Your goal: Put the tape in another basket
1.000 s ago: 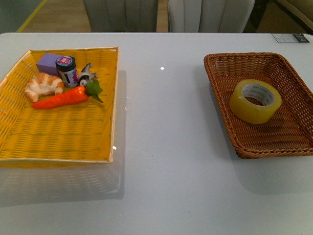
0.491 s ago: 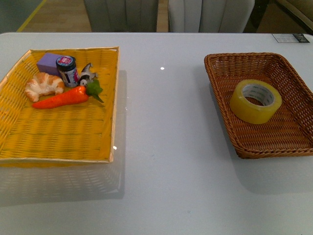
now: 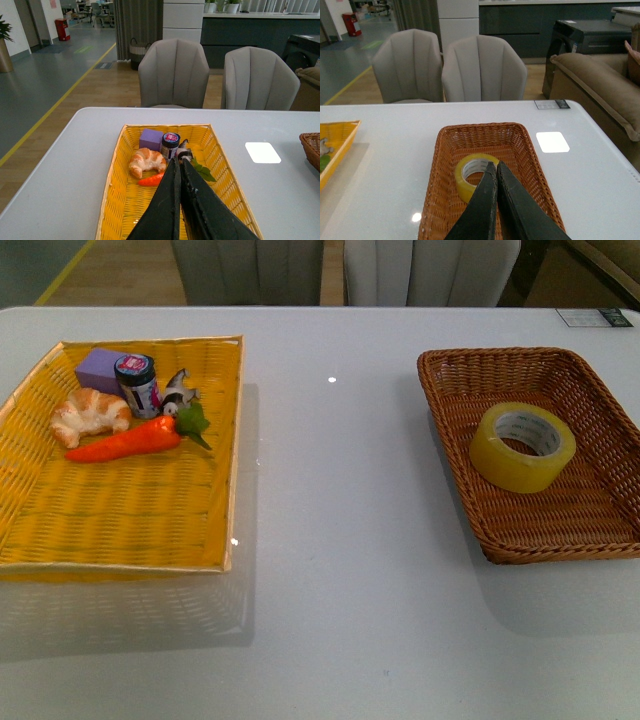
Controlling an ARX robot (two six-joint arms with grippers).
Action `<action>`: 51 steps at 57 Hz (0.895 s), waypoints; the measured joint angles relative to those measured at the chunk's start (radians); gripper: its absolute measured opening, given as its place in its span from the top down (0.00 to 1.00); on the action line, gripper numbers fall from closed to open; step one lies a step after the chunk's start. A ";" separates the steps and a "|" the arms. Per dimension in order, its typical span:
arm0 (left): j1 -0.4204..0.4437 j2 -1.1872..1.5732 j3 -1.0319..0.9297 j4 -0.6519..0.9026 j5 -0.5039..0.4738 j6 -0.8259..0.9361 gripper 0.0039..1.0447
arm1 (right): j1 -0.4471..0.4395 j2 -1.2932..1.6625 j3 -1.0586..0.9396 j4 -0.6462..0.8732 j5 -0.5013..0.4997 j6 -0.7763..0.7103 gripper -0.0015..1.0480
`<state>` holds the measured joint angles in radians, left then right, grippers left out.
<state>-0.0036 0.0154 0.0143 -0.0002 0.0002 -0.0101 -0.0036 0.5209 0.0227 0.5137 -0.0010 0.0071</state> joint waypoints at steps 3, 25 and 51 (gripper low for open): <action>0.000 0.000 0.000 0.000 0.000 0.000 0.99 | 0.000 -0.028 0.000 -0.027 0.000 0.000 0.98; 0.000 0.000 0.000 0.000 0.000 0.000 0.99 | 0.000 -0.216 0.000 -0.207 0.000 0.000 0.98; 0.000 0.000 0.000 0.000 0.000 0.000 0.99 | 0.000 -0.375 0.000 -0.372 0.001 -0.001 0.98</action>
<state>-0.0036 0.0154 0.0143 -0.0002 0.0002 -0.0101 -0.0032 0.1455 0.0231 0.1413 0.0002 0.0063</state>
